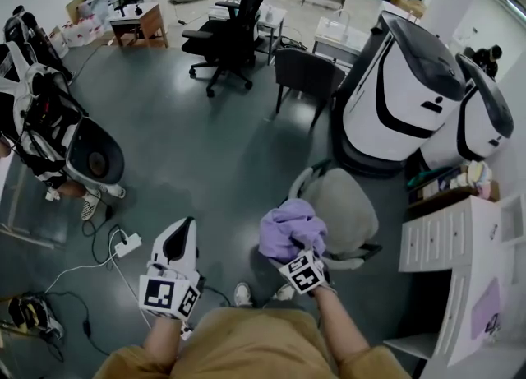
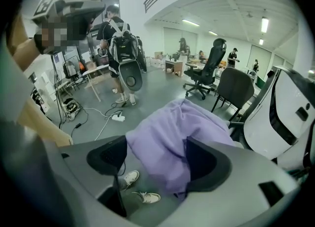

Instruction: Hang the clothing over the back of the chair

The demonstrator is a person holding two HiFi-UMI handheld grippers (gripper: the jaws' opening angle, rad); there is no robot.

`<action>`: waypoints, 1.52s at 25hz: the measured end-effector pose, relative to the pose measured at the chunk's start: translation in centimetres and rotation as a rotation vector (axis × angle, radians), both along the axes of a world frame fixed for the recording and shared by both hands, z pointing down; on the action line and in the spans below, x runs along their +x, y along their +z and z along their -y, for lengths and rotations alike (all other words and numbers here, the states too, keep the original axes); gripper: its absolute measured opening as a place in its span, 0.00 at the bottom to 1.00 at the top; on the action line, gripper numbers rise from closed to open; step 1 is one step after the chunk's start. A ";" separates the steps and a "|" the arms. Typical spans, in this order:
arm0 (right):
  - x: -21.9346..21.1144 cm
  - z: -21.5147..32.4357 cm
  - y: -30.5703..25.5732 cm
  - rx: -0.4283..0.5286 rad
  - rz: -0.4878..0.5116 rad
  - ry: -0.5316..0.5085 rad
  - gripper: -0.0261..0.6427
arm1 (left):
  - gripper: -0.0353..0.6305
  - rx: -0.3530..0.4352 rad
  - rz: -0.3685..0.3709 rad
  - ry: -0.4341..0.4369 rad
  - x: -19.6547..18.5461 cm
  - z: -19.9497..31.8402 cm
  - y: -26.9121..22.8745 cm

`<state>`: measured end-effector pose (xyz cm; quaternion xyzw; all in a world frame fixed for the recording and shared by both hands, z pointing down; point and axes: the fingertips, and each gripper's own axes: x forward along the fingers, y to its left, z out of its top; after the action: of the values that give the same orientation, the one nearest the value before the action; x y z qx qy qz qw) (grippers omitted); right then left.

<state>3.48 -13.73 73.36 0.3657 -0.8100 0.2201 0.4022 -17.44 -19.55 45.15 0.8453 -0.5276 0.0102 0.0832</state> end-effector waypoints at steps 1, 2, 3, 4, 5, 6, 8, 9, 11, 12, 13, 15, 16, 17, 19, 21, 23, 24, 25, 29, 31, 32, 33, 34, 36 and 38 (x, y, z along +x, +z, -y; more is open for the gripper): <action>0.1 -0.1 -0.2 0.006 0.002 0.000 0.61 | 0.06 0.000 -0.002 0.004 0.2 0.0 0.0; 0.1 0.0 -0.5 0.017 0.007 0.002 0.61 | 0.06 0.000 -0.003 0.007 0.3 0.1 0.0; 0.1 0.0 -0.7 0.024 0.011 0.004 0.61 | 0.06 -0.001 -0.005 0.011 0.4 0.2 0.0; 0.2 -0.3 -0.8 0.018 0.014 0.008 0.62 | 0.06 -0.002 -0.007 0.014 0.4 0.2 0.1; 0.3 -0.6 -0.8 0.007 0.016 0.012 0.62 | 0.06 -0.003 -0.009 0.017 0.5 0.2 0.1; 0.4 -0.9 -0.7 -0.001 0.017 0.016 0.63 | 0.06 -0.005 -0.010 0.020 0.6 0.2 0.2; 0.8 -1.2 -0.8 -0.005 0.016 0.026 0.63 | 0.06 -0.010 -0.013 0.027 0.8 0.3 0.4; 1.1 -1.3 -0.9 -0.006 0.015 0.035 0.64 | 0.06 -0.012 -0.015 0.031 0.9 0.3 0.4; 1.5 -1.3 -1.3 -0.004 0.023 0.058 0.64 | 0.06 -0.013 -0.021 0.043 1.2 0.5 0.5; 1.6 -1.3 -1.6 -0.001 0.035 0.074 0.64 | 0.06 -0.011 -0.023 0.049 1.4 0.5 0.4; 1.8 -1.2 -1.9 0.003 0.054 0.092 0.64 | 0.06 -0.009 -0.025 0.055 1.7 0.6 0.4; 2.2 -0.9 -2.8 0.021 0.109 0.133 0.63 | 0.06 -0.005 -0.028 0.066 2.2 0.6 0.2; 2.4 -0.7 -3.3 0.028 0.140 0.153 0.62 | 0.06 -0.003 -0.030 0.070 2.5 0.7 0.1; 2.6 -0.7 -4.1 0.035 0.170 0.175 0.60 | 0.06 0.000 -0.030 0.075 2.8 0.7 -0.1; 3.3 -0.6 -6.0 0.061 0.225 0.223 0.54 | 0.06 0.005 -0.031 0.082 3.1 0.7 -0.3; 4.4 -0.4 -7.8 0.106 0.265 0.278 0.43 | 0.06 0.008 -0.031 0.089 3.4 0.6 -0.4; 6.0 0.0 -9.3 0.163 0.286 0.336 0.33 | 0.06 0.012 -0.032 0.096 3.9 0.7 -0.5; 6.9 0.2 -9.9 0.188 0.292 0.365 0.25 | 0.06 0.016 -0.032 0.100 4.2 0.7 -0.6; 7.8 0.2 -10.4 0.208 0.298 0.395 0.18 | 0.06 0.022 -0.032 0.106 4.5 0.8 -0.8; 11.0 0.2 -12.2 0.277 0.338 0.494 0.04 | 0.06 0.042 -0.031 0.122 5.8 0.8 -1.6; 12.4 0.2 -13.6 0.329 0.353 0.522 0.04 | 0.06 0.044 -0.032 0.125 6.5 0.8 -2.0; 13.2 0.3 -14.3 0.356 0.354 0.535 0.04 | 0.06 0.047 -0.031 0.126 6.9 0.8 -2.2; 13.9 0.4 -15.1 0.381 0.356 0.549 0.04 | 0.06 0.051 -0.030 0.127 7.2 0.9 -2.4; 14.7 0.5 -16.0 0.406 0.359 0.562 0.04 | 0.06 0.055 -0.028 0.127 7.4 1.0 -2.6; 16.1 0.9 -18.3 0.459 0.370 0.579 0.04 | 0.06 0.065 -0.026 0.124 7.9 1.2 -3.2; 17.5 1.4 -21.0 0.515 0.384 0.589 0.04 | 0.06 0.077 -0.024 0.118 8.2 1.5 -3.9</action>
<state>21.00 -15.09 52.38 0.6220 -0.7596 0.1804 0.0598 -9.24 -21.05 41.22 0.8775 -0.4761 -0.0153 0.0560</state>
